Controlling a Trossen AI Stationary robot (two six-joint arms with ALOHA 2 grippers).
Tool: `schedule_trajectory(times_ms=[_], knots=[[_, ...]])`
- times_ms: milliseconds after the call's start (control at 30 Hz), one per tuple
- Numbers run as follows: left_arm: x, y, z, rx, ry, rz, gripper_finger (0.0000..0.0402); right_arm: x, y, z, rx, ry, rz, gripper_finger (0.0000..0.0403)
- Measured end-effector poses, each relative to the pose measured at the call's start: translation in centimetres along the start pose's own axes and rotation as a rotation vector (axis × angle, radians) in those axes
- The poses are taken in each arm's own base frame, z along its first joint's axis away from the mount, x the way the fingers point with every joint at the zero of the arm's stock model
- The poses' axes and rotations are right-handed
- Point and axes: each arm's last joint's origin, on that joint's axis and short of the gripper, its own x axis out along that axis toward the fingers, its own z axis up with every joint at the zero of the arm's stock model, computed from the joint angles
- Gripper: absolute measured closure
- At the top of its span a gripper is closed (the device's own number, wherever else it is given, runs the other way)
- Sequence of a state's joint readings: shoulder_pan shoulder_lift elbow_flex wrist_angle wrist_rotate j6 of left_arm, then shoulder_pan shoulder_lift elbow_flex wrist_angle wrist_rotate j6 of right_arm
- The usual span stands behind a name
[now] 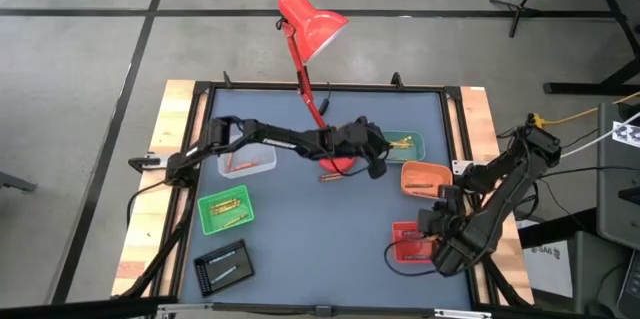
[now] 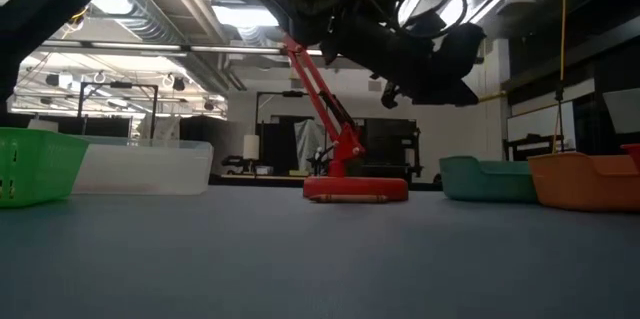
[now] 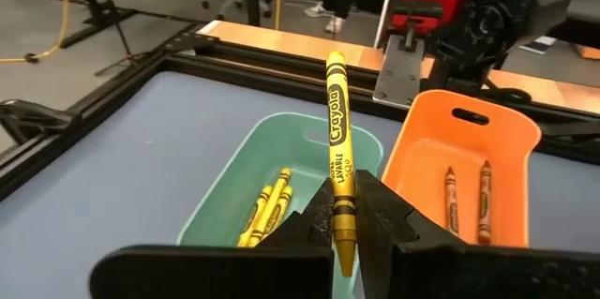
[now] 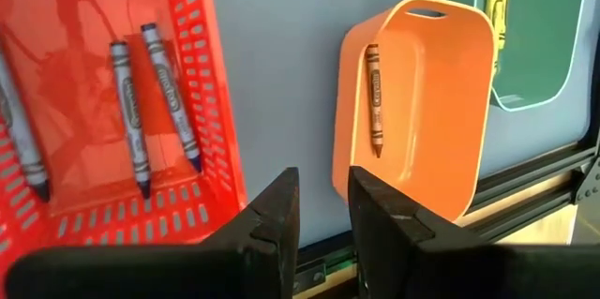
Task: Sort crayons
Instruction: Put the golden crayon into the green bin
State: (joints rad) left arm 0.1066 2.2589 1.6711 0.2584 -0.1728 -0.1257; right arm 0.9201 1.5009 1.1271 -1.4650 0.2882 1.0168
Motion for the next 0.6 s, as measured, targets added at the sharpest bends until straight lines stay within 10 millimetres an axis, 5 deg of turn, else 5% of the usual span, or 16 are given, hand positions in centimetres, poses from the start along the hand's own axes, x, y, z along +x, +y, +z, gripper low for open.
schedule_trajectory(times_ms=[600], knots=[[0.0, -0.3, -0.3, 0.069, 0.030, -0.093, 0.0396, 0.3, -1.0, 2.5, 0.130, -0.002, 0.053, 0.0310]])
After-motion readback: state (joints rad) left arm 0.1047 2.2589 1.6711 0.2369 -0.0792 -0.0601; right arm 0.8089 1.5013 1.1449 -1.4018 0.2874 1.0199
